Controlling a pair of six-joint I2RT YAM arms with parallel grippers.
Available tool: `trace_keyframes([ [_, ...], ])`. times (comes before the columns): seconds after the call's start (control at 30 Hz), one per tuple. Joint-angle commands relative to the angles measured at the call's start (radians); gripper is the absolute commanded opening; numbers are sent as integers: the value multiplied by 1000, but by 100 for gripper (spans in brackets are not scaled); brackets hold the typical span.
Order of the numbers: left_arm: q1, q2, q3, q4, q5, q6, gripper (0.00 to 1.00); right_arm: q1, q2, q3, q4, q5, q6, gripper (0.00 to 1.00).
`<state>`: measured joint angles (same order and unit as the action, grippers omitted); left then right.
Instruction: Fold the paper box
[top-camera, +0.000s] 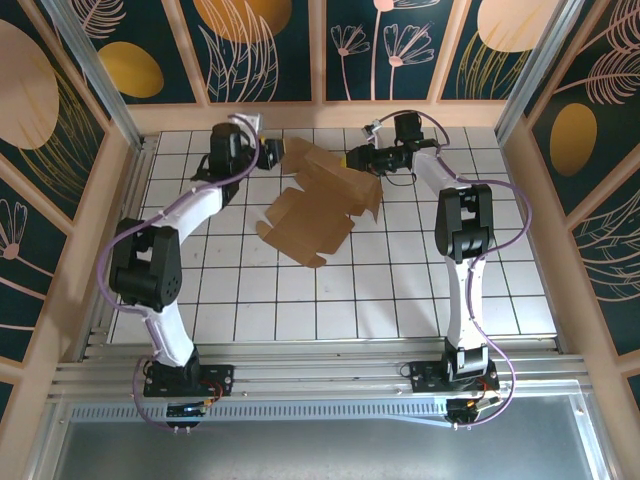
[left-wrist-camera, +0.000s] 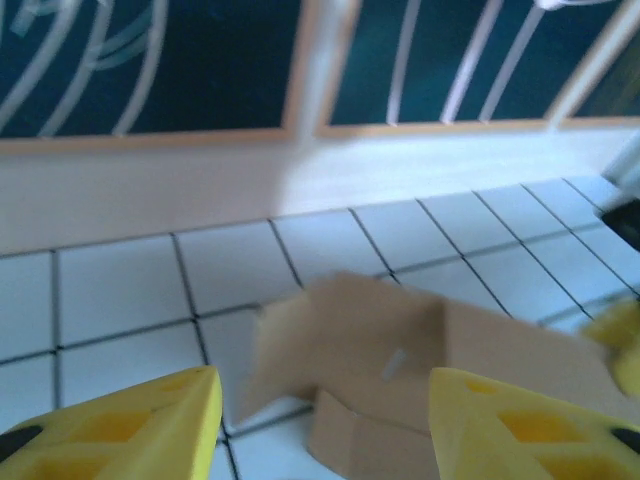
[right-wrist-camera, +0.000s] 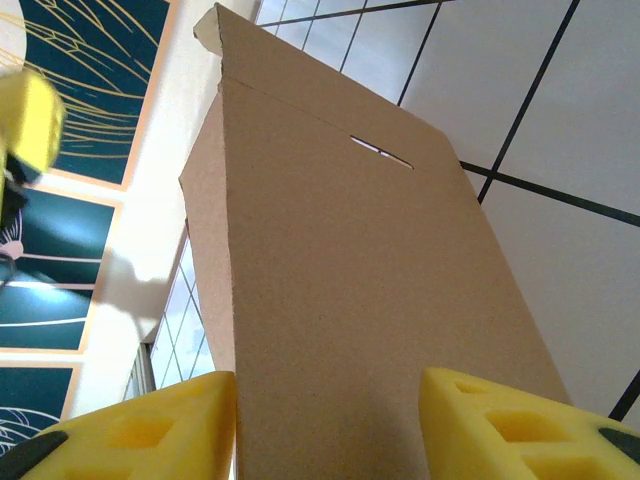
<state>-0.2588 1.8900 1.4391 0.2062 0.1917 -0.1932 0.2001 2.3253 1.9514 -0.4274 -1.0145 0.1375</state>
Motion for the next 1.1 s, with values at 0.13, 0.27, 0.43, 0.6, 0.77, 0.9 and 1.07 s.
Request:
trace_keyframes([
  [0.13, 35, 218, 288, -256, 197, 222, 57, 7, -4, 21, -51, 54, 2, 51],
  [0.27, 59, 318, 386, -328, 314, 324, 57, 5, 0, 28, -66, 53, -10, 51],
  [0.43, 89, 378, 425, -332, 371, 370, 60, 5, 13, 55, -106, 52, -35, 51],
  [0.6, 89, 465, 530, -369, 373, 399, 59, 7, 19, 74, -109, 50, -30, 51],
  [0.77, 89, 563, 651, -413, 498, 400, 55, 9, 19, 74, -110, 54, -26, 51],
  [0.9, 89, 602, 681, -427, 585, 403, 48, 13, 19, 69, -114, 62, -27, 51],
  [1.07, 88, 613, 688, -447, 651, 409, 39, 15, 20, 70, -117, 68, -27, 51],
])
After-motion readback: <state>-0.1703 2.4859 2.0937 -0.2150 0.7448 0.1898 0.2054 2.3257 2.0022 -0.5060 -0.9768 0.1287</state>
